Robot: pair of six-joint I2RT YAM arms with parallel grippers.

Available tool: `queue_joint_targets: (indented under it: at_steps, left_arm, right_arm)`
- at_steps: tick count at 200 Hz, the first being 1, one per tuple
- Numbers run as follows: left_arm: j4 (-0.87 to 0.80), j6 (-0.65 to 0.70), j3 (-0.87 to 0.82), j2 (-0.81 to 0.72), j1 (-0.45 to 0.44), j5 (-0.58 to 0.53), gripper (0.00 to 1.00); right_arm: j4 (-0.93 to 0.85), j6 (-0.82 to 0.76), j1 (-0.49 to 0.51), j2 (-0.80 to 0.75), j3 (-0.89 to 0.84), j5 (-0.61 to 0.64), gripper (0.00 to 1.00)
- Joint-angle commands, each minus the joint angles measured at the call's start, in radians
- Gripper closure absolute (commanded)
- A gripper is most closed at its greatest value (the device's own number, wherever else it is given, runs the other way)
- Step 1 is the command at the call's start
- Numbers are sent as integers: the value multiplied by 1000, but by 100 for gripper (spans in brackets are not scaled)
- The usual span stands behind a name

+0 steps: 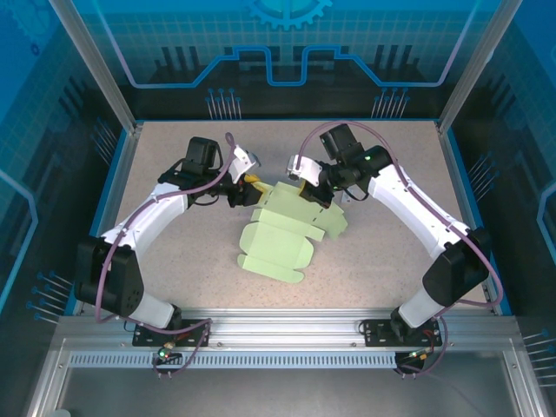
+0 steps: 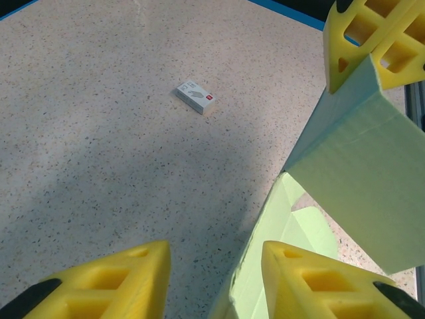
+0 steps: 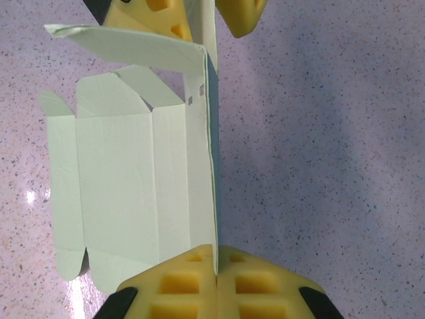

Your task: Fold the paper box

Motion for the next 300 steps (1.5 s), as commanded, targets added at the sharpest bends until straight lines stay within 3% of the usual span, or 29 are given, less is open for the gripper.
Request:
queue_joint_targets:
  at_steps: [1,71,135,173,230,300]
  left_arm:
    - [25,-8,-10,-30,3,-3,57]
    - [49,-65,-84,-49,4,26,64]
    - [73,-90,-155,-72,3,103,61]
    - [120,-128,-174,-36,4,-2,57]
    - [165,-223,-145,100,16,-84,55]
    - [211,-282,-156,115,69,-69,52]
  right_arm:
    - [-25,-6,6,5,40,-8,100]
    - [-33,55,-9,48,72,30,100]
    - [-20,95,-24,79,88,29,100]
    - [48,78,28,107,31,265,100]
    - [302,15,120,147,-94,574,100]
    - [620,-104,175,167,-277,777,100]
